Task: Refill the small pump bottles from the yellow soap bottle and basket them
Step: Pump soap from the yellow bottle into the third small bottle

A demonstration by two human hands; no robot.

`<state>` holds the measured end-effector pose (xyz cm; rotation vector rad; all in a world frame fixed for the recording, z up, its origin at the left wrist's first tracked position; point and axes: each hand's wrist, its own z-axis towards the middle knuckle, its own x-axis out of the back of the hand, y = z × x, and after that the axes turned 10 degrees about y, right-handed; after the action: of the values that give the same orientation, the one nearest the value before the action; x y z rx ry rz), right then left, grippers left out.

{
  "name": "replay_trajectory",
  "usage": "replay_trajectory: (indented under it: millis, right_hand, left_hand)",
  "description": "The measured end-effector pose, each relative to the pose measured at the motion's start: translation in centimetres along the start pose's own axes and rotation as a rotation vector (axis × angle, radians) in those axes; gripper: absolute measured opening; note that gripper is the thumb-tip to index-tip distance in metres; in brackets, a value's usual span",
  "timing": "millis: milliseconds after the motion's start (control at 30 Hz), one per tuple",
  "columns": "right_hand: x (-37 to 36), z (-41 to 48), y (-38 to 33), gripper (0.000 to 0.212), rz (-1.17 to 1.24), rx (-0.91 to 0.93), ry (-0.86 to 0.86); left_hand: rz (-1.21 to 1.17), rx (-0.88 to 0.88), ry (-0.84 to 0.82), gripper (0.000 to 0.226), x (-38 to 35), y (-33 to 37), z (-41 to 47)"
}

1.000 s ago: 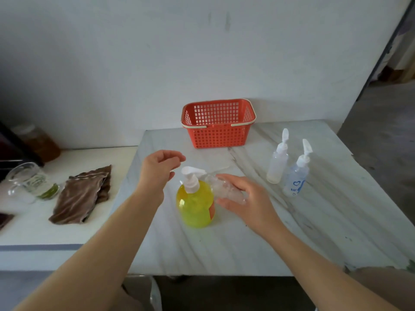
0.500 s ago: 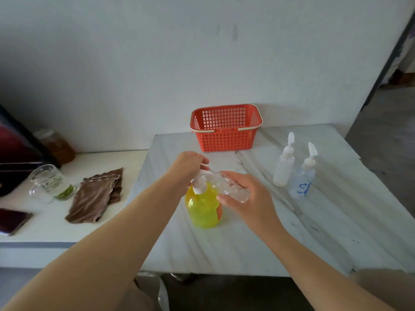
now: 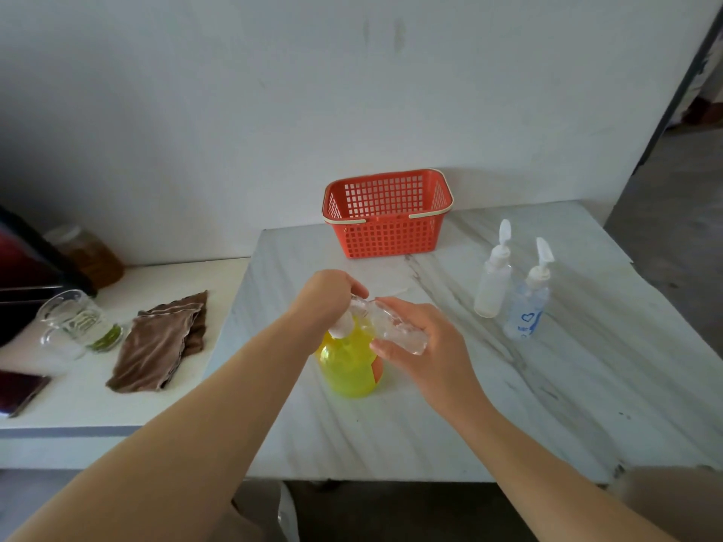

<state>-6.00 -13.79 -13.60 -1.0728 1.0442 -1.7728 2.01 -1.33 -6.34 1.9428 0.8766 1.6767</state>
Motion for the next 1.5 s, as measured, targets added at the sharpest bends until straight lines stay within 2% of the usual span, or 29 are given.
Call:
replay_trajectory:
  millis: [267, 433, 633, 800, 1000, 1500]
  right_hand:
    - [-0.1, 0.0, 0.0, 0.044, 0.007, -0.016, -0.001]
    - [-0.2, 0.2, -0.3, 0.044, 0.011, 0.012, 0.016]
    - [-0.2, 0.0, -0.2, 0.043, 0.008, -0.005, -0.001]
    - [-0.5, -0.1, -0.1, 0.042, -0.005, -0.008, 0.01]
    - [0.0, 0.3, -0.5, 0.044, 0.005, 0.014, 0.032]
    - [-0.1, 0.4, 0.1, 0.044, 0.013, 0.012, -0.01]
  left_hand:
    - [-0.076, 0.091, -0.018, 0.037, 0.2, 0.3, -0.6]
    - [-0.172, 0.075, 0.019, 0.038, 0.9, 1.0, -0.8]
    - [-0.113, 0.059, 0.012, 0.036, 0.2, 0.1, -0.5]
    - [-0.206, 0.133, 0.043, 0.035, -0.2, -0.7, -0.4]
    - [-0.266, 0.102, 0.023, 0.034, 0.4, 0.6, -0.7]
    - [-0.242, 0.091, -0.016, 0.038, -0.2, -0.5, -0.3]
